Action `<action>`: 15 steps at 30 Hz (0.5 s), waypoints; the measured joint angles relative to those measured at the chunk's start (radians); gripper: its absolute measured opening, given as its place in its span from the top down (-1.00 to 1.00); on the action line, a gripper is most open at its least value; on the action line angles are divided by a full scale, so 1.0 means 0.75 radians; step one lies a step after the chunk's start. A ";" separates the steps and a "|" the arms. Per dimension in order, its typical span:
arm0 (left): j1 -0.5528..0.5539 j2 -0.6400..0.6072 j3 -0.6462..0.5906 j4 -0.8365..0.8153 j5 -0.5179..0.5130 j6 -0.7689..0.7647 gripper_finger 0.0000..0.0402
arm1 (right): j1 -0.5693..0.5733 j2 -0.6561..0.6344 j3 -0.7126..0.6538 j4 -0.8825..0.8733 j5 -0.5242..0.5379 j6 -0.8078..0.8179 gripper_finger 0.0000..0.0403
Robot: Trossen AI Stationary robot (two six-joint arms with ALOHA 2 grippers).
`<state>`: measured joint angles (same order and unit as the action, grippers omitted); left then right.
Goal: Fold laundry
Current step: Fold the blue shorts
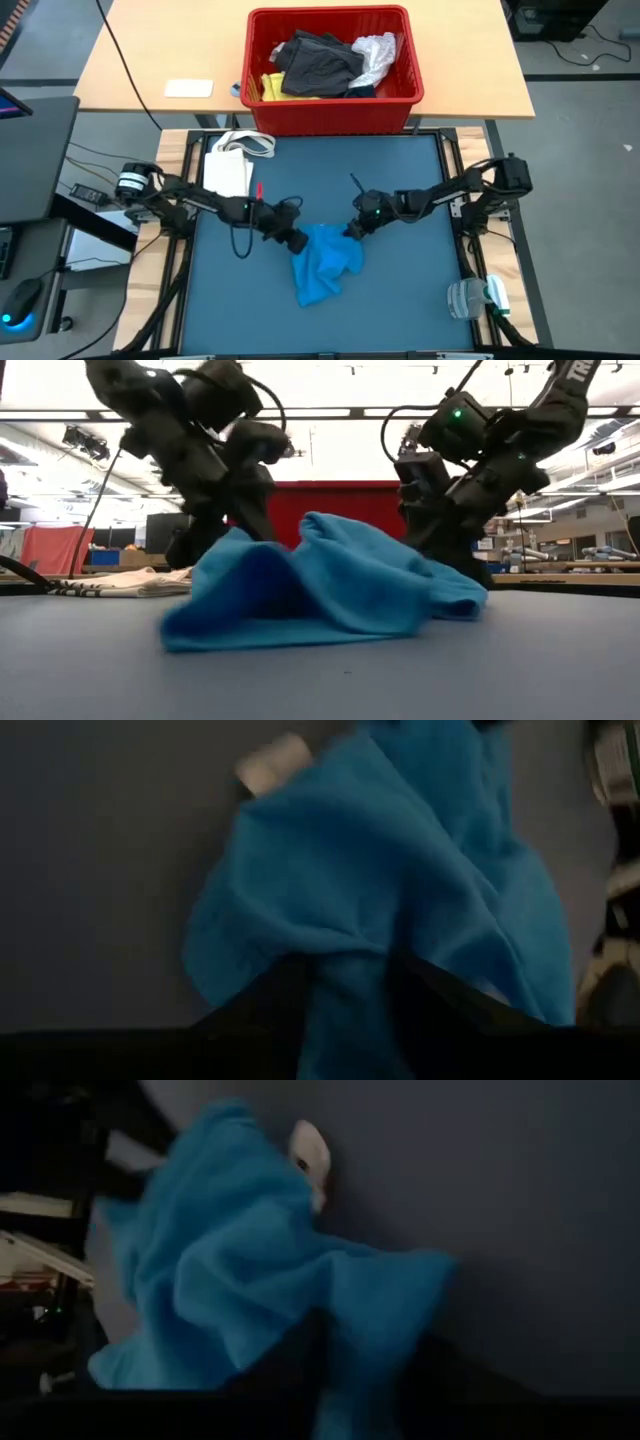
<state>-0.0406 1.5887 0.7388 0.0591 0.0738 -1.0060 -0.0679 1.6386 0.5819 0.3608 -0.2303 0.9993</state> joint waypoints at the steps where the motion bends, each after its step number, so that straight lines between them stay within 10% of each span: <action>1: 0.038 -0.004 0.001 0.001 0.000 0.026 0.39 | -0.021 -0.002 0.000 0.034 0.002 -0.043 0.80; 8: 0.216 -0.139 0.088 -0.006 0.064 0.205 0.93 | -0.054 -0.257 0.016 0.004 0.287 -0.472 0.96; 15: 0.036 -0.078 0.057 -0.201 0.055 0.107 0.91 | 0.115 -0.333 -0.007 -0.475 0.249 -0.528 0.78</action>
<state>-0.0138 1.5304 0.7815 -0.0915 0.1152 -0.9260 0.0186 1.3892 0.5766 0.0043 -0.0436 0.6034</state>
